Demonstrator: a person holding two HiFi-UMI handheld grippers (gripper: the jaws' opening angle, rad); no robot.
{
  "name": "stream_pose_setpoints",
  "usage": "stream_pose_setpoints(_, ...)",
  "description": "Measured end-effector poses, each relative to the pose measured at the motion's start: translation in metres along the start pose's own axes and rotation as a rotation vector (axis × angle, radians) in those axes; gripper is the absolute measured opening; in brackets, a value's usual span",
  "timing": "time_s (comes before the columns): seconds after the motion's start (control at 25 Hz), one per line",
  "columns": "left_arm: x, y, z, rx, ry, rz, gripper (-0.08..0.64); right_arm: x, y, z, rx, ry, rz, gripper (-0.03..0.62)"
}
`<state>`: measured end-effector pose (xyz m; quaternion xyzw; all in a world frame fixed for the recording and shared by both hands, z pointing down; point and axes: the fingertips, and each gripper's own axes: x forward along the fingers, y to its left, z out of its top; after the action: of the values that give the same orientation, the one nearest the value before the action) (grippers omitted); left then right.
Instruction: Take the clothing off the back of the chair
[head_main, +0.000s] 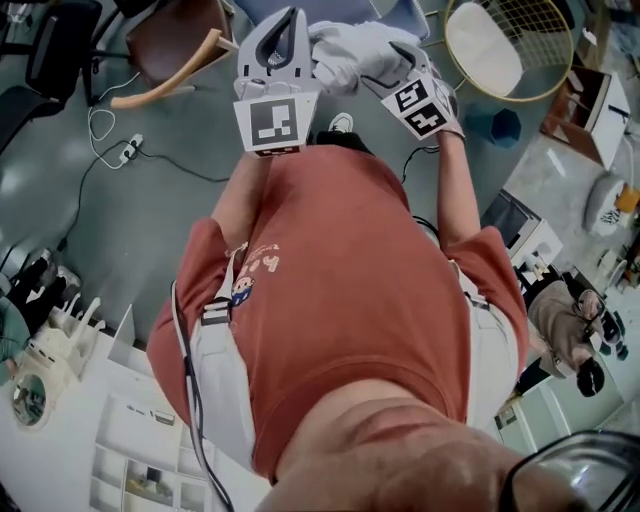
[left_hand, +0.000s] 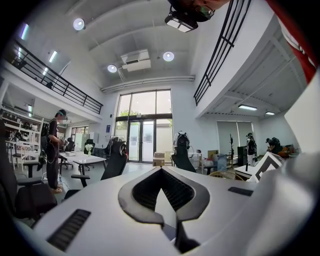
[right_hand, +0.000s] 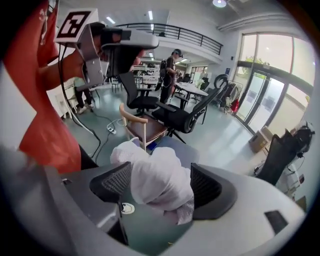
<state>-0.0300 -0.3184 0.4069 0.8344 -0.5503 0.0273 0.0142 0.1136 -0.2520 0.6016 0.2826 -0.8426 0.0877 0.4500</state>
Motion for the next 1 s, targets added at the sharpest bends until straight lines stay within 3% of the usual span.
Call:
stream_pose_setpoints(0.4,-0.017,0.017,-0.012,-0.008,0.030,0.048,0.014,0.047,-0.008,-0.042,-0.226,0.303,-0.042,0.396)
stream_pose_setpoints(0.64,-0.019,0.021,-0.014,-0.010,0.026,0.060,0.014,0.073,-0.013,-0.048,-0.260,0.362,-0.046,0.397)
stream_pose_setpoints(1.0,-0.022,0.021,-0.017,-0.014,0.031,0.056,0.014,0.083,-0.020,-0.044,-0.343,0.374,-0.136,0.396)
